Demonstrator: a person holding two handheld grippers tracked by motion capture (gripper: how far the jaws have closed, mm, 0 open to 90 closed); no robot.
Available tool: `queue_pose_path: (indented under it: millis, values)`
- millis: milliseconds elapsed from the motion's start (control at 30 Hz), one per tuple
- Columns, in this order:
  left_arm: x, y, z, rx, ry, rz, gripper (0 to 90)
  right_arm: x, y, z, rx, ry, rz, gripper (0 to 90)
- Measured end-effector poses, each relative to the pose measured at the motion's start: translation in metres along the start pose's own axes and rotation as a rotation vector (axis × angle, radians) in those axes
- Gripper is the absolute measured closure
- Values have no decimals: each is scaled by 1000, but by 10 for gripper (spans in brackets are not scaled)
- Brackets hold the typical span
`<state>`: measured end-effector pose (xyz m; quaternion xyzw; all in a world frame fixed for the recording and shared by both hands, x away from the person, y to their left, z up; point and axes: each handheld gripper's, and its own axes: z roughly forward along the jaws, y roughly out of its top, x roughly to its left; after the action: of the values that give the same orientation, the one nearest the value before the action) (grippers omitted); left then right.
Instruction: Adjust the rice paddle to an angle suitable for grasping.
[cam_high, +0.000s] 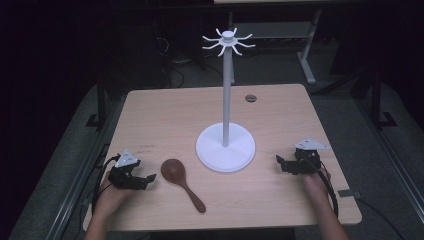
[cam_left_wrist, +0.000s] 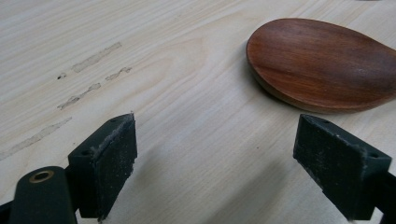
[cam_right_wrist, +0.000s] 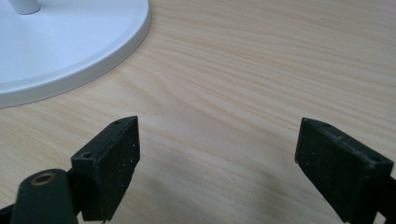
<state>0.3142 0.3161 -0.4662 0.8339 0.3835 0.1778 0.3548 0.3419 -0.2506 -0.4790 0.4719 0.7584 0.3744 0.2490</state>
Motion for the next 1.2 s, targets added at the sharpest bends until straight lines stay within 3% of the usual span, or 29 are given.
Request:
queue_pose_path:
  millis: [167,267,367,467,600,1067,1100,1200]
  values:
    - [-3,4,-2,-12,-12,-14,167,0,0,0,-2,5,0,134]
    - [-5,10,-4,-17,-46,-18,255,-1,0,0,-3,7,1,134]
    - [-9,16,-3,-2,-54,-8,311,-1,0,-1,-4,13,3,134]
    - [-12,24,-2,10,-71,4,428,-1,0,-1,-6,9,4,134]
    - [-17,34,-1,0,-96,-2,532,0,0,-1,-6,0,-5,134]
    - [-33,73,17,10,-191,67,896,0,0,0,-2,-3,-11,134]
    - [-34,77,19,20,-199,88,896,0,0,0,-1,-3,-10,134]
    - [-38,86,26,17,-205,99,897,0,0,-1,-2,-3,-8,134]
